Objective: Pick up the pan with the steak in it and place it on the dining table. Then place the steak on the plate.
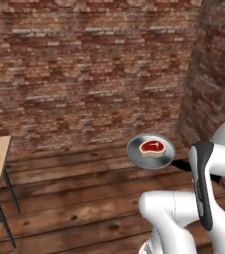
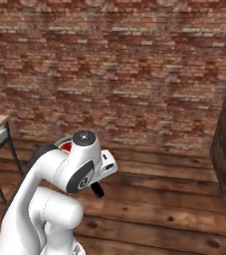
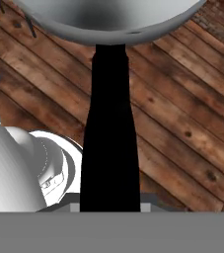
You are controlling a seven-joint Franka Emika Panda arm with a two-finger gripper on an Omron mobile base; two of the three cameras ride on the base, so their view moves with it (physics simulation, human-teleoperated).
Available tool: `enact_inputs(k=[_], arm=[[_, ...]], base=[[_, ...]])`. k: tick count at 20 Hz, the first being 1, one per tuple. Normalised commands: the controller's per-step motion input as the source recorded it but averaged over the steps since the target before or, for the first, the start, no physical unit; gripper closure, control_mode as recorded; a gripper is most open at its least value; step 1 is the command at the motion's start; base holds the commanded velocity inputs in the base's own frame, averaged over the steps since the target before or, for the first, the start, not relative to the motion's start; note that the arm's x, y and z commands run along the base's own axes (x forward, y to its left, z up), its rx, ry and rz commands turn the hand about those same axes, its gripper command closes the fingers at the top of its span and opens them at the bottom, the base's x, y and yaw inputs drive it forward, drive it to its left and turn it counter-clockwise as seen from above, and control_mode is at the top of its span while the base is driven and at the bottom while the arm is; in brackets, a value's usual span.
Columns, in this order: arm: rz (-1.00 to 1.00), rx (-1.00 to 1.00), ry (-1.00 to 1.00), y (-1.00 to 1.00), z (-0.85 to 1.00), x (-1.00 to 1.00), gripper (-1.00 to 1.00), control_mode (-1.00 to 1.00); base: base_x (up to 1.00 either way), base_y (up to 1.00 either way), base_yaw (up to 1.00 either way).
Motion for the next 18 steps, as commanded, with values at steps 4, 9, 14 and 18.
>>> enact_inputs(k=[4,9,14,18], arm=[[0.00,0.00,0.00,0.00,0.00,0.00,1.00,1.00],[0.00,0.00,0.00,0.00,0.00,0.00,1.00,1.00],[0.00,0.00,0.00,0.00,0.00,0.00,1.00,1.00],[0.00,0.00,0.00,0.00,0.00,0.00,1.00,1.00]], base=[[1.00,-0.29,-0.02],[1.00,-0.28,-0.02],[1.00,-0.26,-0.02],[1.00,-0.23,-0.01]])
